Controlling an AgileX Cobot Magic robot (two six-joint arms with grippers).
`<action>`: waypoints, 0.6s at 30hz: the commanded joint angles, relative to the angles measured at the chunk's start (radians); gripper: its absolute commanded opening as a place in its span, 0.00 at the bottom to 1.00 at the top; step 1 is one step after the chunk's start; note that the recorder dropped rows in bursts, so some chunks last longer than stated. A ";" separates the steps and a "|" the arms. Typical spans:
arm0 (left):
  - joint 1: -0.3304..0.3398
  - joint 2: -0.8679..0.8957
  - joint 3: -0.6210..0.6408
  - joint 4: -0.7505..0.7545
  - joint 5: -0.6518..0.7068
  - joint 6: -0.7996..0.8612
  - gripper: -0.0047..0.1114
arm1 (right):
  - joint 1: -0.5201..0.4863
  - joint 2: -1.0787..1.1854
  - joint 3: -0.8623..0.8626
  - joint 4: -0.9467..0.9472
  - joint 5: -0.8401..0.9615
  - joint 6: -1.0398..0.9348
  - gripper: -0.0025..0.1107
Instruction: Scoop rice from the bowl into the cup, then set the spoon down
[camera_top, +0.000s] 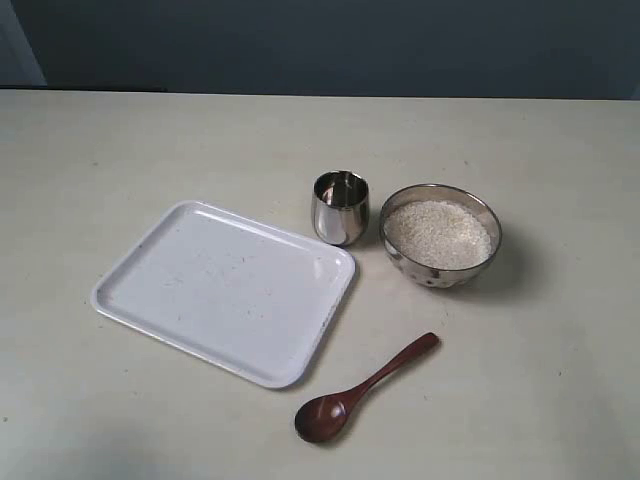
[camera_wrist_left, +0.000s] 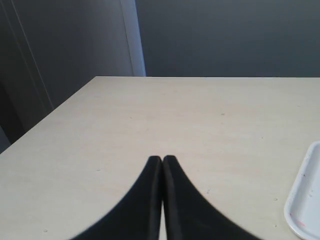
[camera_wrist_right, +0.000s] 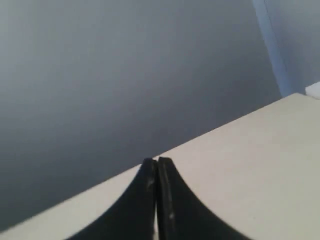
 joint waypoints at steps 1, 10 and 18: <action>0.002 -0.004 -0.002 0.003 -0.015 -0.006 0.04 | -0.003 -0.005 0.001 0.178 -0.012 0.002 0.02; 0.002 -0.004 -0.002 0.003 -0.015 -0.006 0.04 | -0.003 -0.003 -0.157 0.179 0.148 -0.109 0.02; 0.002 -0.004 -0.002 0.003 -0.015 -0.006 0.04 | -0.003 0.311 -0.665 0.012 0.427 -0.394 0.02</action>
